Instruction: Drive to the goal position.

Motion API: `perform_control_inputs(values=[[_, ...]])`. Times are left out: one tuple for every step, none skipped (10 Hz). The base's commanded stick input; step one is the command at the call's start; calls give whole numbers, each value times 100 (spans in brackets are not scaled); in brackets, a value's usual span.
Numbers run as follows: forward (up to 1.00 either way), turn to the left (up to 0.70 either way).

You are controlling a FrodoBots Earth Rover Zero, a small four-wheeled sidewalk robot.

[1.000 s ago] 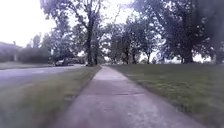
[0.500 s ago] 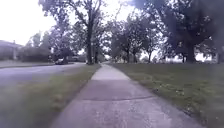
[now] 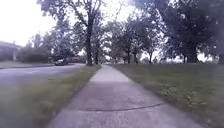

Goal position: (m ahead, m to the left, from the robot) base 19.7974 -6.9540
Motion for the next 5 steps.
perform_control_inputs(values=[[70,-14],[70,-14],[70,-14],[70,-14],[70,-14]])
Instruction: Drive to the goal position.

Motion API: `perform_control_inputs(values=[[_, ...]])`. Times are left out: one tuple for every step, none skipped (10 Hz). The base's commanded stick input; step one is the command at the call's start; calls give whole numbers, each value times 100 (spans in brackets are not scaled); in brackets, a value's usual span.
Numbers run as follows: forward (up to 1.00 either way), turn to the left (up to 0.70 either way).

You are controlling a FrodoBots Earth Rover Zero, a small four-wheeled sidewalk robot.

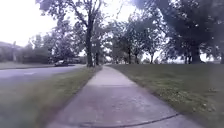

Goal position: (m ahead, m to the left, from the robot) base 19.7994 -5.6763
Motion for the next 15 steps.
perform_control_inputs(values=[[70,-11],[70,0],[70,0],[70,0],[70,0],[70,0],[70,0],[70,0],[70,0],[70,0],[70,0],[70,0],[70,0],[70,0],[70,0]])
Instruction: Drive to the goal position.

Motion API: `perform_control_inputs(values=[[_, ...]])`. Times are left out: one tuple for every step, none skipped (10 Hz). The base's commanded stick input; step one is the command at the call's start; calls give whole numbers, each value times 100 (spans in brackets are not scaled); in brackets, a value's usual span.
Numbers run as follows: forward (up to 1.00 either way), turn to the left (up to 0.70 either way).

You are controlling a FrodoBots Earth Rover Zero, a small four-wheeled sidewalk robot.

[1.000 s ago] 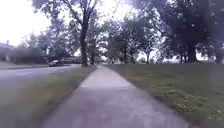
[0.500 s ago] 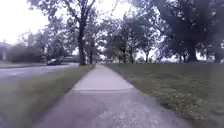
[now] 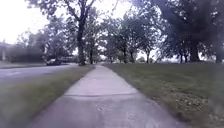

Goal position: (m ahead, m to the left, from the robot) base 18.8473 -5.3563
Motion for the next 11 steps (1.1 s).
perform_control_inputs(values=[[70,0],[70,0],[70,0],[70,0],[70,0],[70,0],[70,0],[70,0],[70,0],[70,0],[70,-3]])
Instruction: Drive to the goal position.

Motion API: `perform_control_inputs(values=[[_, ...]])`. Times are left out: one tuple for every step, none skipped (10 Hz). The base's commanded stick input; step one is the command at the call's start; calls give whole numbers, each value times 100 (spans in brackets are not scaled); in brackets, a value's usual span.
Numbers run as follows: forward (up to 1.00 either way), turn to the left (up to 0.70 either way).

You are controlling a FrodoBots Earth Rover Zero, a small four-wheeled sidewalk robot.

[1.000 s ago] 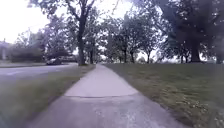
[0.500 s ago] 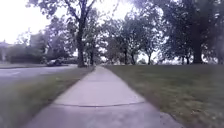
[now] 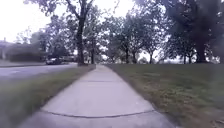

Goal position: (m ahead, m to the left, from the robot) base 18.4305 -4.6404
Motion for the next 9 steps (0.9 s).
perform_control_inputs(values=[[70,-10],[70,-14],[70,-14],[70,-14],[70,-14],[70,-4],[70,0],[70,0],[70,0]])
